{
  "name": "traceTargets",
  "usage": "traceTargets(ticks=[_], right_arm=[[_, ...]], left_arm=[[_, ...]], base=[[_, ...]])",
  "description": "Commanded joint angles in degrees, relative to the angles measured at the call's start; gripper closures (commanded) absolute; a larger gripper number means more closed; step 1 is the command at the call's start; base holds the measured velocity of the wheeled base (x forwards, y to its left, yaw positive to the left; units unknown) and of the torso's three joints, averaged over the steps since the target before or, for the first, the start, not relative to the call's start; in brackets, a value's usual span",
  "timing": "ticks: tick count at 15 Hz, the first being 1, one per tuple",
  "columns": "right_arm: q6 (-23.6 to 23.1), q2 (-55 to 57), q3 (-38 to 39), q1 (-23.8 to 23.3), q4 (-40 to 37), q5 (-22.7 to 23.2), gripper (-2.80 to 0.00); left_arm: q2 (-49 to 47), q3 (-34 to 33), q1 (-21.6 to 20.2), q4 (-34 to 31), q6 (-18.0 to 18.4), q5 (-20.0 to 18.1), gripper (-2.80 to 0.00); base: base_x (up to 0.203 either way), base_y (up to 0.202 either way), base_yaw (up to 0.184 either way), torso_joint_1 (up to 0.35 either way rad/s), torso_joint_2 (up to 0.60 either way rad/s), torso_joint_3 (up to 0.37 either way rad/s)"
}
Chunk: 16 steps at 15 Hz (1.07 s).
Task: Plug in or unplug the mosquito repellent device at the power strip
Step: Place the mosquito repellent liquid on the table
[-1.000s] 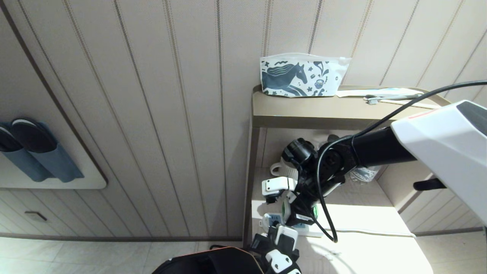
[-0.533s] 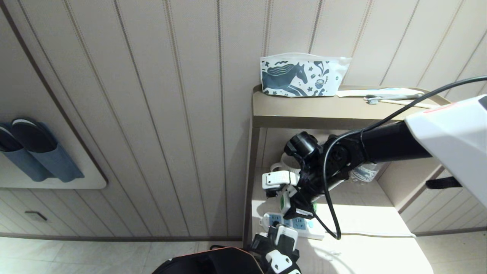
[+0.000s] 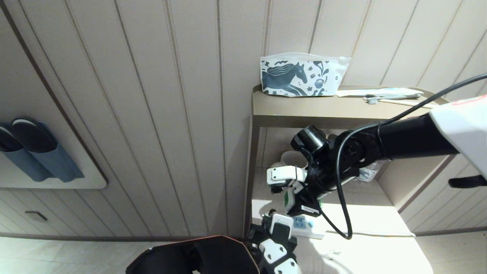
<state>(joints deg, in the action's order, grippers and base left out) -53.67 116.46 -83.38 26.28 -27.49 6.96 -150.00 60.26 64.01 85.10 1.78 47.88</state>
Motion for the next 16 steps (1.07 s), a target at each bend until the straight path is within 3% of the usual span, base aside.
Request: traceTargets(ticks=[1,7,12,16], right_arm=[[-0.2,-2.9,0.7,-0.1,0.2,0.1,0.00],[0.0,-10.4,3.0,-2.1,0.1,0.1,0.00],[0.1,-16.1,5.8,-2.9,-0.1,0.0,0.00],[0.2,-17.8,6.9,-2.8,-1.7,0.1,0.00]], left_arm=[[5.2,-3.3,-1.4,1.0,0.1,0.4,0.00],[5.8,-12.7,-3.0,4.5,-0.8,0.1,0.00],[7.2,-16.9,-7.6,4.5,-1.3,0.2,0.00],[8.7,-22.9,-12.8,4.5,-3.9,0.2,0.00]], base=[[0.000,0.000,0.000,0.000,0.00,0.000],[0.000,0.000,0.000,0.000,0.00,0.000],[0.000,0.000,0.000,0.000,0.00,0.000],[0.000,0.000,0.000,0.000,0.00,0.000]])
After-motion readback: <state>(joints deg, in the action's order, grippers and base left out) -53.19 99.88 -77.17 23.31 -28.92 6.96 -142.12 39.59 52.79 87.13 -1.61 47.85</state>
